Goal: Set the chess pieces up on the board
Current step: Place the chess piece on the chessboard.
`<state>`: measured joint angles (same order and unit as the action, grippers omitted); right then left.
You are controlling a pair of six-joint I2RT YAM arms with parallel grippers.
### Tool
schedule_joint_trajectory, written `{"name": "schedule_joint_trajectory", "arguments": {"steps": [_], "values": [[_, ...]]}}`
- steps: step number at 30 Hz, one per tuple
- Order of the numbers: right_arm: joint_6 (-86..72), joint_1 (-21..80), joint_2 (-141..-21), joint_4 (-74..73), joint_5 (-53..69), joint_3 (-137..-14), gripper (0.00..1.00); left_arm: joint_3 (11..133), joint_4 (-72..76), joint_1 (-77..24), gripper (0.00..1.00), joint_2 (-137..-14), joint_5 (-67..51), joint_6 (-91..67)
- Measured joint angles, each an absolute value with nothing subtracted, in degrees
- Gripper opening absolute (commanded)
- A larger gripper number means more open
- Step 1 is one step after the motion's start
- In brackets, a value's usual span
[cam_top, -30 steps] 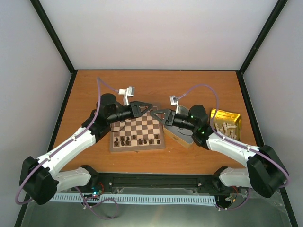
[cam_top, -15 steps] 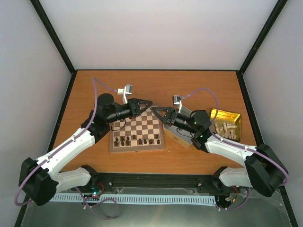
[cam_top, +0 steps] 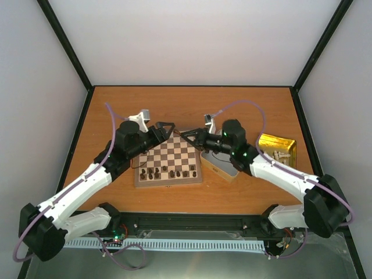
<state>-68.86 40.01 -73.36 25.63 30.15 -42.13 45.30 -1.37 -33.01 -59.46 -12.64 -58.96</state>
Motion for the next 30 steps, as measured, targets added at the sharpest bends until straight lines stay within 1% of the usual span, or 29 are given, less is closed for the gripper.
{"name": "schedule_joint_trajectory", "arguments": {"steps": [2,6,10,12,15,21,27,30], "values": [[-62.2,40.0,-75.0,11.3,29.3,-49.0,0.05,45.0,-6.0,-32.9,0.76,-57.5,-5.3,-55.7],[-48.8,41.1,-82.6,-15.2,27.0,-62.8,0.04,44.9,-14.0,-32.8,0.8,-52.1,8.0,-49.0],[-40.1,46.1,-90.2,-34.7,23.7,-71.4,0.03,46.1,-20.2,-32.8,0.82,-47.2,18.0,-42.8],[-37.5,48.9,-94.1,-42.3,21.5,-76.2,0.03,47.7,-22.5,-32.8,0.85,-45.8,21.8,-39.8],[-35.4,52.3,-99.7,-50.8,17.8,-84.4,0.04,49.8,-24.3,-32.8,0.87,-44.2,26.6,-35.2],[-34.0,56.6,-108.6,-58.8,14.3,-96.6,0.04,53.2,-26.2,-32.8,0.87,-43.6,34.6,-27.8],[-33.7,61.1,-118.9,-64.8,11.0,-107.5,0.03,52.5,-26.8,-32.8,0.87,-42.5,38.5,-25.9],[-34.1,63.0,-121.8,-66.8,9.0,-109.9,0.03,51.9,-27.3,-32.8,0.86,-42.0,40.5,-26.2]]}}
